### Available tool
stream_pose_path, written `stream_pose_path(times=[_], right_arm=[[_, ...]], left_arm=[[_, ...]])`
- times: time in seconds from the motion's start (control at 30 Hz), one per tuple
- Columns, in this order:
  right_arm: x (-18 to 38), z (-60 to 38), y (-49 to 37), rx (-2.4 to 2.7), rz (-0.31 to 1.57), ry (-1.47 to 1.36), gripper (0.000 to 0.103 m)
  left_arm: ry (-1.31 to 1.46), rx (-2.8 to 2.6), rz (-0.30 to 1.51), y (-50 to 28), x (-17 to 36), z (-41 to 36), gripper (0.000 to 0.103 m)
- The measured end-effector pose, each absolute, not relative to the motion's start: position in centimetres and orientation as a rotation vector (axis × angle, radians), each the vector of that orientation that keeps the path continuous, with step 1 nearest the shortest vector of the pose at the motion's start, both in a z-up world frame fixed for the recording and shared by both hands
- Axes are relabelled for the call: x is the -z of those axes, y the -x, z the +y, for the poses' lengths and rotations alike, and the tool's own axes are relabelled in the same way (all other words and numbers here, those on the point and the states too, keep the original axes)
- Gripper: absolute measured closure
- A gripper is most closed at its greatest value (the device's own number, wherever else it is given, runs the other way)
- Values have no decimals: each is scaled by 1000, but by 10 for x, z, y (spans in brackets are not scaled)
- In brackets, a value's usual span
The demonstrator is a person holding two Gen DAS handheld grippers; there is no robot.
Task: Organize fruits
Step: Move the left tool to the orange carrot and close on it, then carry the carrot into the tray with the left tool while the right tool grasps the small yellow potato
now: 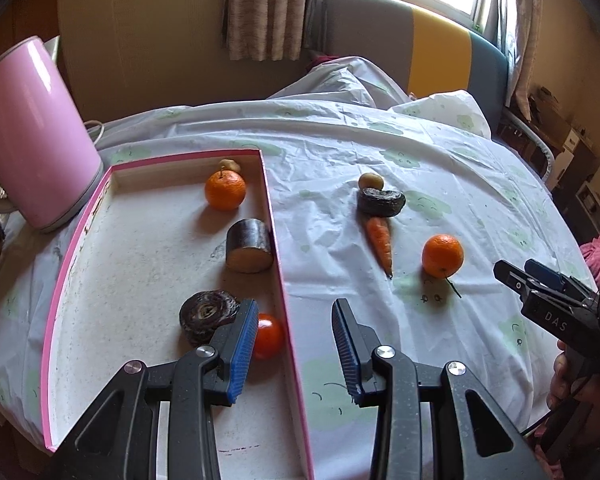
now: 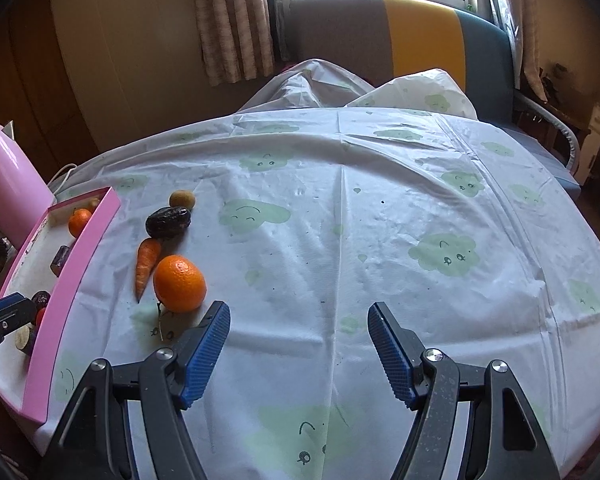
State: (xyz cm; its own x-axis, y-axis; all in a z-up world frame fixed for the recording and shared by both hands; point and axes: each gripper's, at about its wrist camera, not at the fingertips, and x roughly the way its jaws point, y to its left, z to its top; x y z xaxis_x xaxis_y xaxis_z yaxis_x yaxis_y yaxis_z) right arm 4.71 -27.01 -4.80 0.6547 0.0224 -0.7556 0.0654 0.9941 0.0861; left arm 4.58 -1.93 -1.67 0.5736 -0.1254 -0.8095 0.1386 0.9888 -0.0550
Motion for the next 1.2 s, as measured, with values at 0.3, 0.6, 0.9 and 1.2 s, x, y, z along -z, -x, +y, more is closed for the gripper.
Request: stream_pose_path(times=[0.3,0.6,0.9,1.2], right_arm=[[53,-279,-52,41,863,-127,31],[58,-283,-55,38,868,-139,31],[62,-286,-61,19,870,-147,31],[60,-287,-70,-2,870,-144,31]], left_arm=[[1,239,985,-66,21,-45,66],[57,317,1027,-104,31,-75,67],[43,337,1073,-133,51,-94,74],[33,314,1061,-141,64,-96,83]])
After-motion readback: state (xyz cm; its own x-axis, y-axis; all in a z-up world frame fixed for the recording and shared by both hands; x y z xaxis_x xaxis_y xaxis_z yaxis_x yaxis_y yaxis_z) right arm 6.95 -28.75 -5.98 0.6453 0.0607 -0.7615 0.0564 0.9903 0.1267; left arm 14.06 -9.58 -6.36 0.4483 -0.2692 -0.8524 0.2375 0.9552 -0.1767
